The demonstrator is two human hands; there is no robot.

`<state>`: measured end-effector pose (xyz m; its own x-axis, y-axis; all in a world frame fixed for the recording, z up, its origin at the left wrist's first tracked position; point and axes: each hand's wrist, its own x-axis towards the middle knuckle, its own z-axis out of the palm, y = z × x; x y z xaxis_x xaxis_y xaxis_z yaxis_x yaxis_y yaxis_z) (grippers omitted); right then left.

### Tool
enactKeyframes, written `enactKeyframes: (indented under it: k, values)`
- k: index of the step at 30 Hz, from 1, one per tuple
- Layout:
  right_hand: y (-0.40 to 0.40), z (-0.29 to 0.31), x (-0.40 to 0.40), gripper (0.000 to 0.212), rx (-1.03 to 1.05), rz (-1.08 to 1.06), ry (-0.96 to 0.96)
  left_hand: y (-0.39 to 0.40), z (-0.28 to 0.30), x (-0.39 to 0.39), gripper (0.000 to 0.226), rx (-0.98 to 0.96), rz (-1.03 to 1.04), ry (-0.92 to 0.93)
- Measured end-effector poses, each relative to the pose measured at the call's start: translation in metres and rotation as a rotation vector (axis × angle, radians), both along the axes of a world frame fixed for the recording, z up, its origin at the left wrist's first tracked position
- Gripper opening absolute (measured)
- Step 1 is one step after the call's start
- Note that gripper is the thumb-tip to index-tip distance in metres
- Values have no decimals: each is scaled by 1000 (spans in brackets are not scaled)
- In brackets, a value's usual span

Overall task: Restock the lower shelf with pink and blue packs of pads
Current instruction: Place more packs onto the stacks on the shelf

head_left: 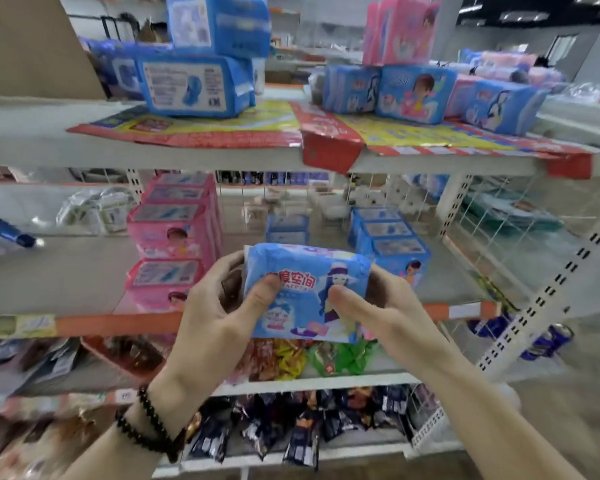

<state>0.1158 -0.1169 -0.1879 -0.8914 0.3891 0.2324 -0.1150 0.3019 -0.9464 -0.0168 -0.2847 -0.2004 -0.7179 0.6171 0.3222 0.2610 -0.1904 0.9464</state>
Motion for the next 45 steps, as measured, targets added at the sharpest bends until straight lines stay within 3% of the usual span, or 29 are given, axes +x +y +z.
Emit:
enactKeyframes:
  k: [2,6,12,15,18,20,26,29,36,37,40,45]
  values:
    - [-1,-10,-1,15,3,-21,-55,-4,-14,3,35,-45,5,-3]
    - [3,-34,-3,29,18,-19,-228,-7,-34,5,31,-213,-56,-20]
    - [24,-55,-3,23,-24,4,-279,7,-58,3,29,-431,-61,0]
    - [43,-64,-5,38,-38,30,-321,22,-65,7,31,-415,-11,-34]
    - [65,-73,-10,80,-106,-3,-329,40,-73,16,41,-395,91,-159]
    - [79,-79,-10,88,-117,-30,-323,52,-78,20,41,-386,132,-218]
    - [112,-93,-2,47,-138,32,-294,87,-89,30,53,-391,151,-204]
    - [120,-101,-4,18,-92,57,-271,97,-98,28,81,-382,165,-182]
    - [127,-114,-27,11,-110,64,-306,93,-105,10,92,-435,142,-168]
    - [127,-115,-34,11,-110,58,-315,93,-105,4,89,-430,139,-190]
    - [125,-115,-60,10,-134,32,-317,95,-106,-20,43,-439,142,-223]
    - [123,-114,-94,6,-125,-1,-301,95,-101,-63,27,-502,39,-162]
